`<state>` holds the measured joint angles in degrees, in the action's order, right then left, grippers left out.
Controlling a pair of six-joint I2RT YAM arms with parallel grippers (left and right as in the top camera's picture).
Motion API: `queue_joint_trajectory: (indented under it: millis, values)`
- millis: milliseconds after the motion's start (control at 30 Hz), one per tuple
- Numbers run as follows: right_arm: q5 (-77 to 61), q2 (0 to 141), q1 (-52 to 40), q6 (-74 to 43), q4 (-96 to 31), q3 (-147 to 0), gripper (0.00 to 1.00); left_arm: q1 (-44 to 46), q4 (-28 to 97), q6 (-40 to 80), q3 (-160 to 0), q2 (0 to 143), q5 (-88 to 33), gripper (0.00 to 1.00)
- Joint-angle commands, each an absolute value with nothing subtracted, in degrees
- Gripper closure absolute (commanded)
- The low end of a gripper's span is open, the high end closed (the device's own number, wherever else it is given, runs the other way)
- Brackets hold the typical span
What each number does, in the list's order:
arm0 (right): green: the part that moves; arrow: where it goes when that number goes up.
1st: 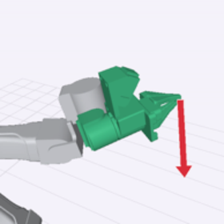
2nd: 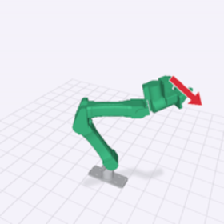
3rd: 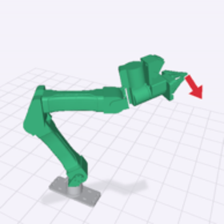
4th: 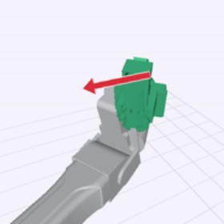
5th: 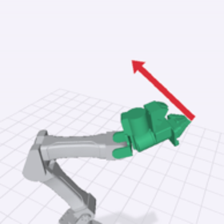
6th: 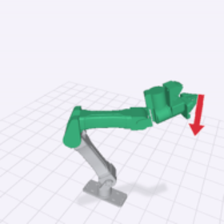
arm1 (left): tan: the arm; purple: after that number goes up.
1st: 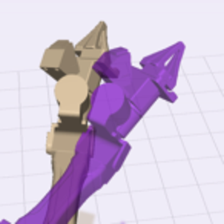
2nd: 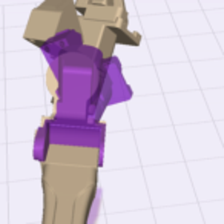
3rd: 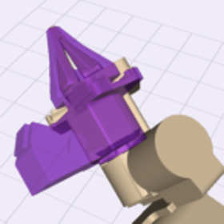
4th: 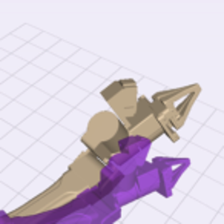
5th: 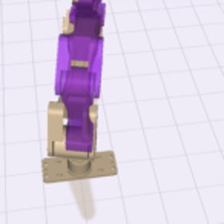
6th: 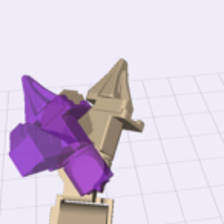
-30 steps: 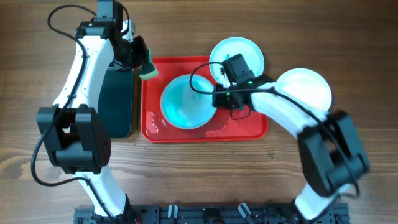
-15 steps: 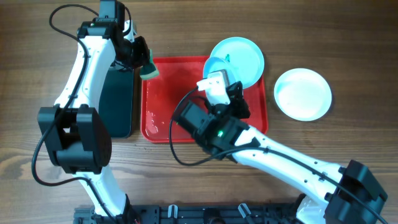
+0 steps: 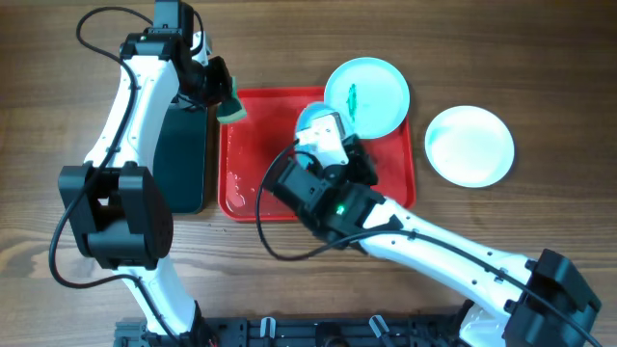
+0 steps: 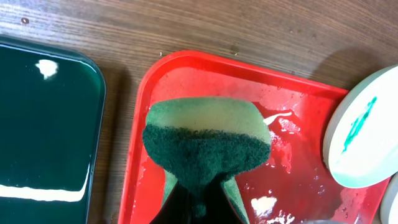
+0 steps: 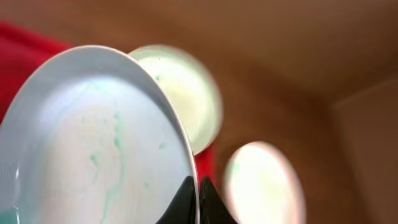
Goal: Clean dirty plates on tray and stack at the side
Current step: 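Lift the lower plate with the right gripper and stack it on the first, then grasp the top white plate with the right gripper and drag it down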
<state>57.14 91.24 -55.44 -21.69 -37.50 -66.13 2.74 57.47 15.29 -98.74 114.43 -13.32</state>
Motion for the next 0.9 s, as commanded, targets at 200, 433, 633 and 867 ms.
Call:
queue_joint_trajectory:
  millis: [200,433,633,867]
  values:
    - [6.63,77.36,-20.27,-24.56,-42.52,-66.74,0.95,2.87,60.03,14.11,-99.22,114.43,-12.97,0.96]
    - [1.04,77.69,9.65,-23.53,-46.68,-64.73,0.96,5.17,60.07,14.11,-99.22,114.43,-12.93,0.96]
    - [1.06,83.61,20.62,-22.46,-40.4,-57.91,0.96,6.94,58.89,14.11,-99.22,114.43,-12.25,0.96]
    - [-8.14,92.51,20.64,-19.14,-33.32,-56.88,0.52,6.98,58.28,14.13,-99.22,114.43,-12.27,0.96]
